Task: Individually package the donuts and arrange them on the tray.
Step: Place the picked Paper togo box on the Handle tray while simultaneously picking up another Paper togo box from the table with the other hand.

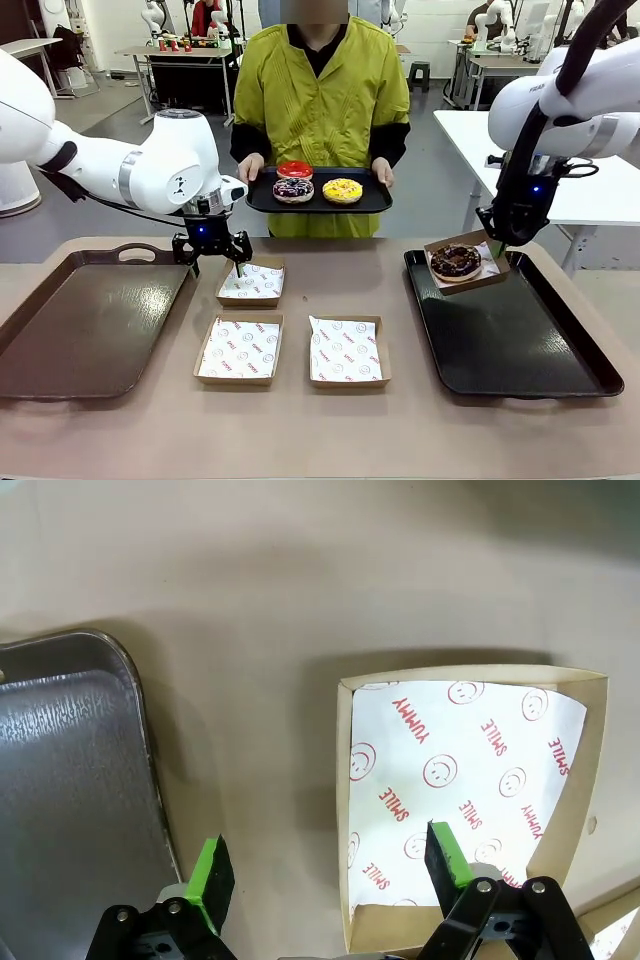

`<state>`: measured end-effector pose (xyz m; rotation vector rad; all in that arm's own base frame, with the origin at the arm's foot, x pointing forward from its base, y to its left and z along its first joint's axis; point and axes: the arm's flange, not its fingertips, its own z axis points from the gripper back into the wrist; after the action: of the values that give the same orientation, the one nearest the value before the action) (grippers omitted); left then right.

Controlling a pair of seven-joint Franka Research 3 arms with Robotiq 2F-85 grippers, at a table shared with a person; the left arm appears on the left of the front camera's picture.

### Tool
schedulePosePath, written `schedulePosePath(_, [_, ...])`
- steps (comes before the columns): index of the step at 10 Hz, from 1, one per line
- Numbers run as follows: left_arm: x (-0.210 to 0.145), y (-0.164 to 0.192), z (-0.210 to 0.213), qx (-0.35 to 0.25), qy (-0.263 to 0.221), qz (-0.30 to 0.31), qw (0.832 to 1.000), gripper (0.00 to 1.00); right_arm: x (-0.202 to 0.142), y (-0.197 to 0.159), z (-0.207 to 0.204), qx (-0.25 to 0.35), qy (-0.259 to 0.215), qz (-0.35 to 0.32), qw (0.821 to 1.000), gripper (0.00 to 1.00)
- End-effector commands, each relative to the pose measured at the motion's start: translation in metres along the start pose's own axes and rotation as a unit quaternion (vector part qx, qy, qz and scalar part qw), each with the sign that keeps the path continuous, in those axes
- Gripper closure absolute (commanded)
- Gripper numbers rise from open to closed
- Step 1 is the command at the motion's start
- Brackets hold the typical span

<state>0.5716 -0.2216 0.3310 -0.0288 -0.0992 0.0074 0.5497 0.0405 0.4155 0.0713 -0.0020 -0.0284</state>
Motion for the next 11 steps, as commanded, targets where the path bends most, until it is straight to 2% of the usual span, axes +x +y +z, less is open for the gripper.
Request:
schedulePosePath(1, [0.004, 0.001, -0.002, -0.015, -0.004, -0.001, 1.0, 0.0, 0.013, 0.008, -0.009, 0.008, 0.001, 0.001, 1.0, 0.99])
schedulePosePath(11, [0.014, -0.002, -0.007, -0.017, -0.002, -0.003, 1.0, 0.0, 0.043, 0.014, -0.048, 0.019, 0.029, -0.007, 0.999, 0.99])
